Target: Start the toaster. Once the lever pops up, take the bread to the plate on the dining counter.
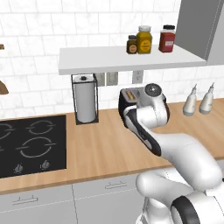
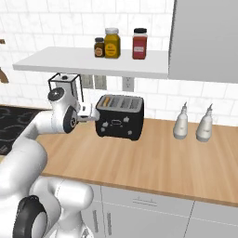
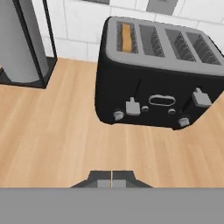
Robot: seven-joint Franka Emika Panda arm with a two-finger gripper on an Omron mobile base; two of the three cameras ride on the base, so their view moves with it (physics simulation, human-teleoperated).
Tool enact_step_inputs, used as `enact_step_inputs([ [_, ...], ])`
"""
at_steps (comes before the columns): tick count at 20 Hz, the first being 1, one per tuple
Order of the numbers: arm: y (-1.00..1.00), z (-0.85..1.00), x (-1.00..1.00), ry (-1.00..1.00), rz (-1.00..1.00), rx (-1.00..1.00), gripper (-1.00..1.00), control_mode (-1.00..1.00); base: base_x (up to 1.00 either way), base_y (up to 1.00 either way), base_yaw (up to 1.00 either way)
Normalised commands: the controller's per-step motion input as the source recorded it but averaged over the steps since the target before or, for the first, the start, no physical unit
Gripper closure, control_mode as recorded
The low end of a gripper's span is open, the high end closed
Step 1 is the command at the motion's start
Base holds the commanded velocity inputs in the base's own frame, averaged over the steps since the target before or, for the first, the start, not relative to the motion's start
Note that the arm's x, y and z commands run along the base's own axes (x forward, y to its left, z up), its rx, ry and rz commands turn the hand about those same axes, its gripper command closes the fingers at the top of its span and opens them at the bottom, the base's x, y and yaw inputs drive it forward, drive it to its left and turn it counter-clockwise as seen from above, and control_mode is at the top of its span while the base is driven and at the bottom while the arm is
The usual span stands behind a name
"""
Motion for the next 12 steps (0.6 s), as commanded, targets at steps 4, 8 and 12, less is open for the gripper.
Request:
enact_step_inputs([
  [4, 0.11, 0.07, -0.03, 0.25, -0.05, -0.19, 1.0, -1.0, 0.0, 0.0, 0.0],
  [8, 0.03, 0.0, -0.17, 0.18, -0.07, -0.13, 1.0, -1.0, 0.0, 0.0, 0.0],
  [12, 0.0, 0.1, -0.32, 0.01, -0.04, -0.05, 1.0, -1.0, 0.0, 0.0, 0.0],
])
